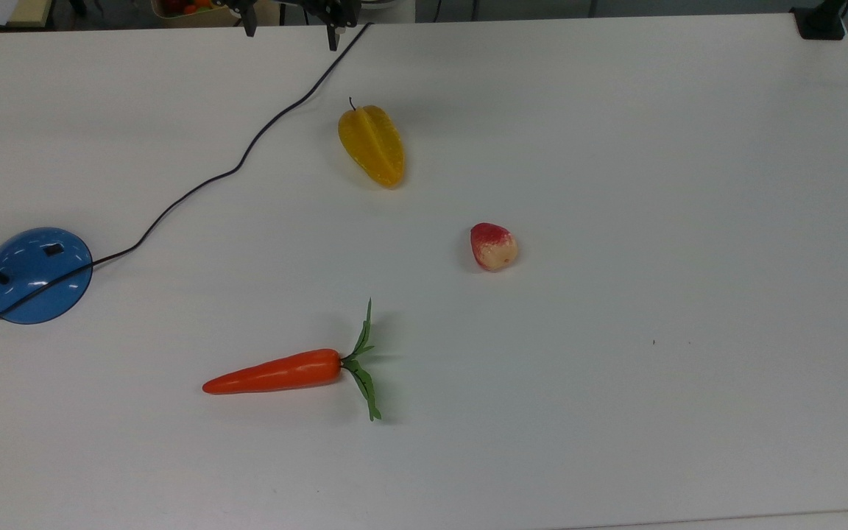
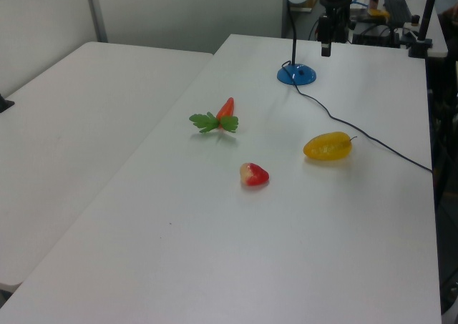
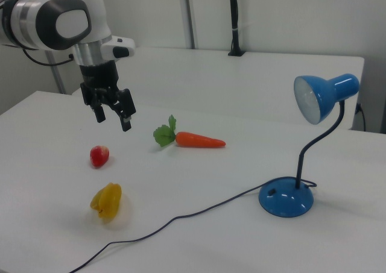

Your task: Turn off lamp

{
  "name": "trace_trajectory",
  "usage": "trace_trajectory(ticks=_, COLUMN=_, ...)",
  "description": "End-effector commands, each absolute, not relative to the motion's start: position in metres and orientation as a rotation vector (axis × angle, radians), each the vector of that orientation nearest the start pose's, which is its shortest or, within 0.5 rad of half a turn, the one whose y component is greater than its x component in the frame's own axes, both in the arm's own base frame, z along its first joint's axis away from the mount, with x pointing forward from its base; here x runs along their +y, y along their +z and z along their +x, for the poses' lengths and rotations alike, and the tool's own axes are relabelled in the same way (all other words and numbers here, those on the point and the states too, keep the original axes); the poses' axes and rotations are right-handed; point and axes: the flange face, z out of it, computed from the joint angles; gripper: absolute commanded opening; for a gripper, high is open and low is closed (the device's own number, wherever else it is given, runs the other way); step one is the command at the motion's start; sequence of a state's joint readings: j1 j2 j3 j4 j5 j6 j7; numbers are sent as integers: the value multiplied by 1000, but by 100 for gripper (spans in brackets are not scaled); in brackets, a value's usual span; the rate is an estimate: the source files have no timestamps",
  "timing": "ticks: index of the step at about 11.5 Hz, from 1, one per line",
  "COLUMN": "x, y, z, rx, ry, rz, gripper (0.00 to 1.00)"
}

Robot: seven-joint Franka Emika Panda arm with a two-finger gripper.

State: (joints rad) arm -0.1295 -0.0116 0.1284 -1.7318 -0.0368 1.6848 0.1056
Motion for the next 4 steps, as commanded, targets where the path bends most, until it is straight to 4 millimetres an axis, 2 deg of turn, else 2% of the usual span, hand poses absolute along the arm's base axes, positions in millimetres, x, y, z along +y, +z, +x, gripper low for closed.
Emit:
trace_trajectory(ticks=1, x=-5, y=567, z=547, rx=134, ry=52, rz=-3167, gripper=100)
trace_trajectory(ticks=4, x=-5, y=567, z=547, rx=151, ry=57, rz=-3166, gripper=100)
